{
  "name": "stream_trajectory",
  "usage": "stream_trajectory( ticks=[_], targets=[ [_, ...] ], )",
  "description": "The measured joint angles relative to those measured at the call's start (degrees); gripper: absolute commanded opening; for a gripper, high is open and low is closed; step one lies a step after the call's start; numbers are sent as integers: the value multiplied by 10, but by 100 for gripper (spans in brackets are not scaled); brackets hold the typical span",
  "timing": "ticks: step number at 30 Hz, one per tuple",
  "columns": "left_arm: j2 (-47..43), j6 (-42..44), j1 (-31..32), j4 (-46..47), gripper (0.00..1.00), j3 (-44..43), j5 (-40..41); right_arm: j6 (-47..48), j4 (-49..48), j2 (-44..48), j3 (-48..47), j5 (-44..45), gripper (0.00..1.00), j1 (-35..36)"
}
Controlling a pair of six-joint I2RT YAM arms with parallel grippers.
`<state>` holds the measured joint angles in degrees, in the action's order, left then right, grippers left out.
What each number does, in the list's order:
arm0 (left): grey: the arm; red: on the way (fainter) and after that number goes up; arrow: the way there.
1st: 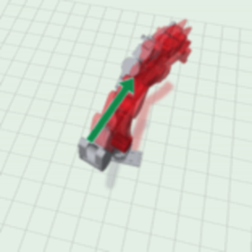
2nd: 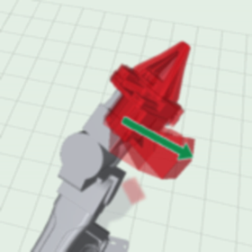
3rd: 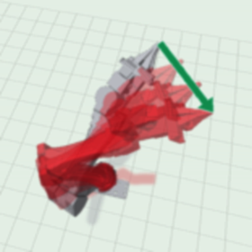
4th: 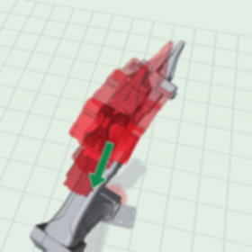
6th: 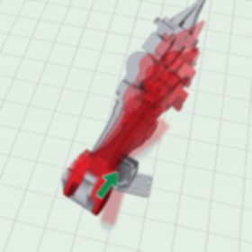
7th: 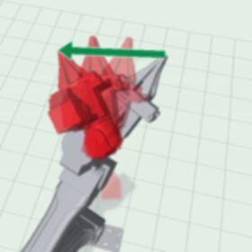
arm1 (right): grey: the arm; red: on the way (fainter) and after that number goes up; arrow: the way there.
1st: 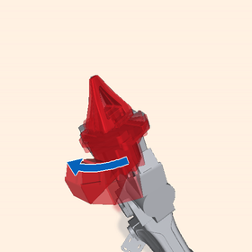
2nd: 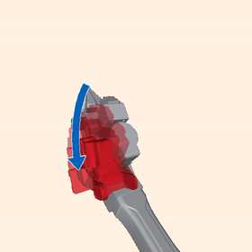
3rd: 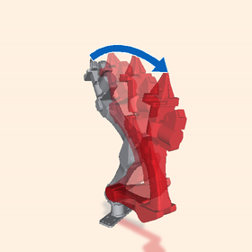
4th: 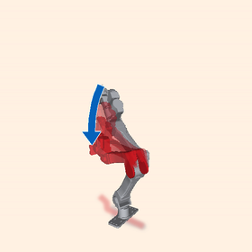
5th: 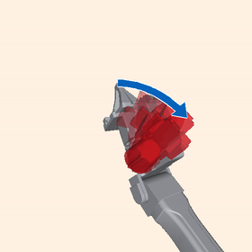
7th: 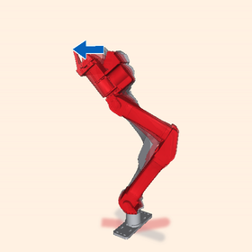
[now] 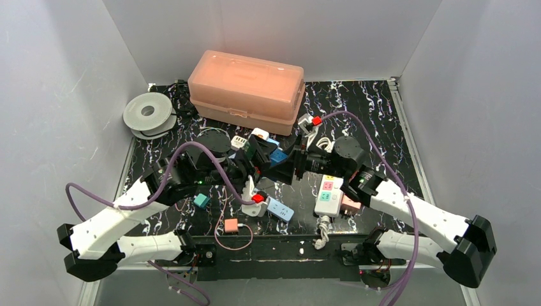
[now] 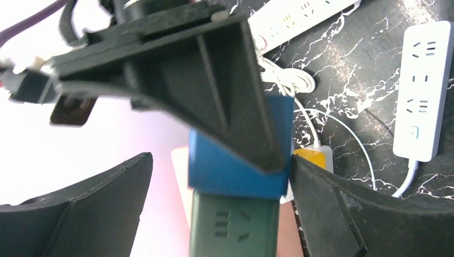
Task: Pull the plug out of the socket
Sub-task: Remove the plug from the socket.
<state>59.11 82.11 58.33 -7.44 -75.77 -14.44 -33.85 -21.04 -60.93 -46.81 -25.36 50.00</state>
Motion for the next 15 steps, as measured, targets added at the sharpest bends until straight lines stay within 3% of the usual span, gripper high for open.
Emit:
stream_trajectory(
  ticks=[7, 15],
  targets=[
    [-32, -34, 0, -37, 98, -30, 16, 40, 74, 100, 37, 12, 1, 0],
    [-99, -39, 0, -83, 98, -15, 18, 56, 115, 114, 34, -3, 1, 0]
  ],
)
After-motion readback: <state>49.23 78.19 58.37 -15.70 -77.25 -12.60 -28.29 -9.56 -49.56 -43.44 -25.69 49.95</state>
